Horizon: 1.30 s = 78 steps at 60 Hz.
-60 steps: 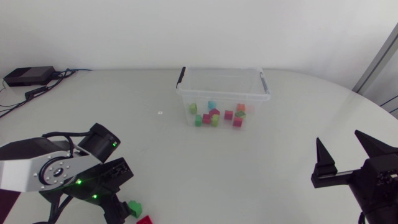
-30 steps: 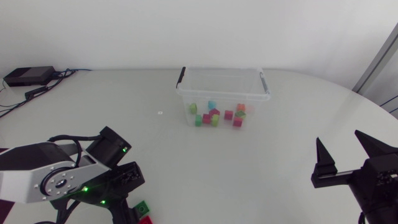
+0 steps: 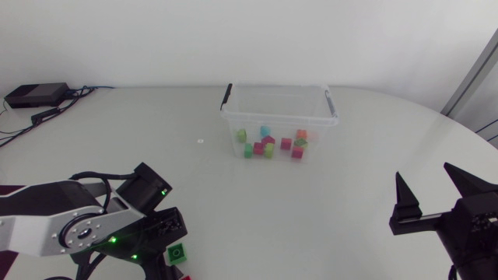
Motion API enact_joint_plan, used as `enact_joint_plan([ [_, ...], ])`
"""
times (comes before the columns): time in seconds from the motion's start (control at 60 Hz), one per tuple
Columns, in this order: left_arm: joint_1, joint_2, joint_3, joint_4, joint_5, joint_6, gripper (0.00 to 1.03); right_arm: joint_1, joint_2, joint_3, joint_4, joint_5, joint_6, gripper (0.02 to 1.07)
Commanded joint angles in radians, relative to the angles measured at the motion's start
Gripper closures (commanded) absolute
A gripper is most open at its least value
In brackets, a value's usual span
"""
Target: Pick up the duplo bricks and place them in the container
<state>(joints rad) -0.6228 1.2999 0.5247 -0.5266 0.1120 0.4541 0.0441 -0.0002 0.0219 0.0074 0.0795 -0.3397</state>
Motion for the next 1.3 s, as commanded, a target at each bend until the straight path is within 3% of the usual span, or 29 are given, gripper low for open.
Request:
enact_joint_plan([
  [0.0, 0.005, -0.001, 0.020, 0.000, 0.012, 0.023, 0.10, 0.005, -0.003, -0.027, 0.011, 0.000, 0.024, 0.06],
  [0.117, 0.008, 0.048, 0.021, 0.017, 0.012, 0.034, 0.10, 0.005, -0.003, -0.027, 0.011, 0.000, 0.024, 0.06],
  [0.367, 0.104, 0.168, 0.031, 0.076, 0.014, 0.140, 0.12, 0.003, -0.003, -0.027, 0.011, 0.000, 0.024, 0.06],
  [0.4, 0.107, 0.170, 0.028, 0.077, 0.028, 0.150, 0.22, 0.005, -0.003, -0.027, 0.011, 0.000, 0.024, 0.06],
  [0.433, 0.109, 0.165, 0.023, 0.083, 0.051, 0.156, 0.40, 0.005, -0.003, -0.027, 0.011, 0.000, 0.024, 0.06],
  [0.483, 0.110, 0.147, 0.020, 0.103, 0.055, 0.159, 0.82, 0.005, -0.004, -0.027, 0.011, 0.000, 0.024, 0.06],
  [0.517, 0.117, 0.127, 0.020, 0.116, 0.058, 0.156, 0.93, 0.005, -0.004, -0.027, 0.011, 0.000, 0.024, 0.06],
  [0.6, 0.123, 0.093, 0.024, 0.106, 0.060, 0.156, 0.94, 0.005, -0.003, -0.027, 0.011, 0.000, 0.024, 0.06],
  [0.717, 0.117, 0.018, 0.084, 0.017, 0.060, 0.155, 0.96, 0.005, -0.003, -0.027, 0.011, -0.001, 0.024, 0.06],
  [0.983, 0.112, 0.009, 0.360, -0.053, 0.075, 0.098, 0.96, 0.005, -0.003, -0.027, 0.009, -0.003, 0.024, 0.06],
  [1.133, 0.107, 0.107, 0.512, 0.011, 0.083, 0.023, 0.96, 0.005, -0.003, -0.027, 0.009, -0.003, 0.024, 0.06],
  [1.283, 0.100, 0.200, 0.607, 0.145, 0.087, -0.052, 0.96, 0.005, -0.003, -0.027, 0.011, -0.003, 0.024, 0.06],
])
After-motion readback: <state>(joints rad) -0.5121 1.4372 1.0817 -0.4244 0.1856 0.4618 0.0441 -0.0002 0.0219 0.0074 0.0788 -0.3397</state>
